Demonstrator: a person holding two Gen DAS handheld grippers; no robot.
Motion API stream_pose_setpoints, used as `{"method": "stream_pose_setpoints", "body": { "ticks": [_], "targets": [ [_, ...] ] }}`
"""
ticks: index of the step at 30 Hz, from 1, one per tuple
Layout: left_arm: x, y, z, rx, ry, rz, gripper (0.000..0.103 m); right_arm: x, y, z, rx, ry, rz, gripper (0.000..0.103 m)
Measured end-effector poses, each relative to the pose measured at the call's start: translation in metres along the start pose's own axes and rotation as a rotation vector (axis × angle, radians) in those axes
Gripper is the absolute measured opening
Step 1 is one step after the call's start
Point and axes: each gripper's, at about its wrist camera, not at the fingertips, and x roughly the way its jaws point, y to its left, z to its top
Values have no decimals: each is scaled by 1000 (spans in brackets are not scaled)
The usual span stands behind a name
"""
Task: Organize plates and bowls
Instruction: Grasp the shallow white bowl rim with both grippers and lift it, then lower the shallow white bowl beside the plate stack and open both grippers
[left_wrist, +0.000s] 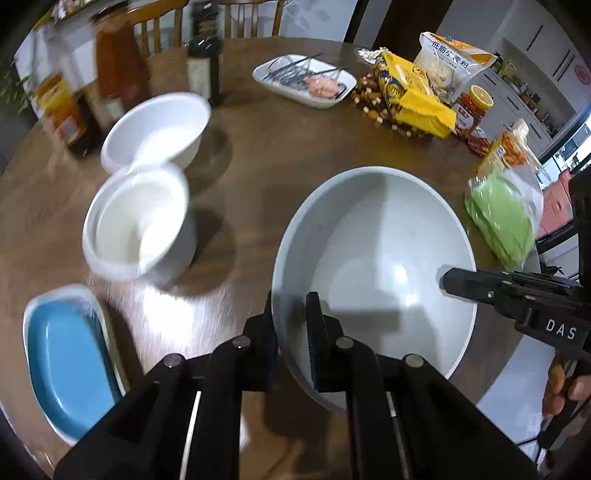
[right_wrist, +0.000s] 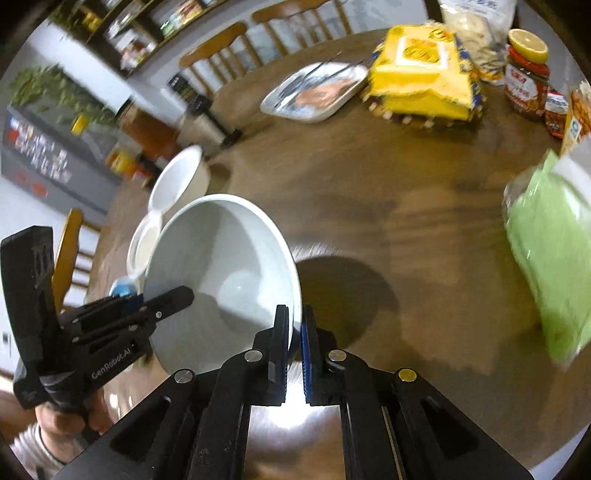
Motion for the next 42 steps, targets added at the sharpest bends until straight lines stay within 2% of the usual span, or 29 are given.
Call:
{"method": "stream_pose_setpoints", "body": {
  "ticks": [3, 7, 10, 12, 14, 16, 18, 20, 24, 25, 26, 29, 38, 42],
  "targets": [
    [2, 15, -24, -34, 46, 1, 13, 11, 14, -15, -24, 60, 13, 7],
    [7, 33, -34, -93, 80, 8, 14, 32, 29, -19, -26, 109, 26, 8],
    [5, 42, -37, -119, 73, 32, 14, 45, 38, -14, -24, 131, 18, 8],
    [4, 47, -36, -143, 57, 53, 20, 48, 42, -12, -29, 134, 31, 8],
    [0, 52, -36, -170, 37, 70, 39, 47, 45, -8, -46, 120, 0, 8],
    [-9, 57, -35, -191, 0, 66, 46, 40, 48, -8, -73, 97, -36, 10],
    [-19, 59, -35, -186, -37, 79, 47, 31, 45, -5, -66, 71, -27, 19],
    [-27, 60, -33, -182, -73, 87, 49, 23, 38, -1, -35, 43, -3, 35],
    [-43, 62, -34, -167, -137, 123, 59, 11, 33, 4, 1, -10, 14, 39],
    [-48, 63, -33, -163, -152, 140, 65, 9, 33, 5, 2, -15, 17, 39],
    [-51, 64, -33, -161, -164, 151, 70, 6, 34, 7, 0, -22, 19, 41],
    [-61, 67, -32, -159, -201, 191, 78, -1, 39, 10, -16, -51, 19, 49],
    [-76, 75, -30, -172, -244, 255, 84, -13, 52, 18, -54, -111, 52, 54],
    [-83, 78, -27, -181, -263, 284, 85, -13, 56, 24, -58, -108, 64, 54]
  ]
}}
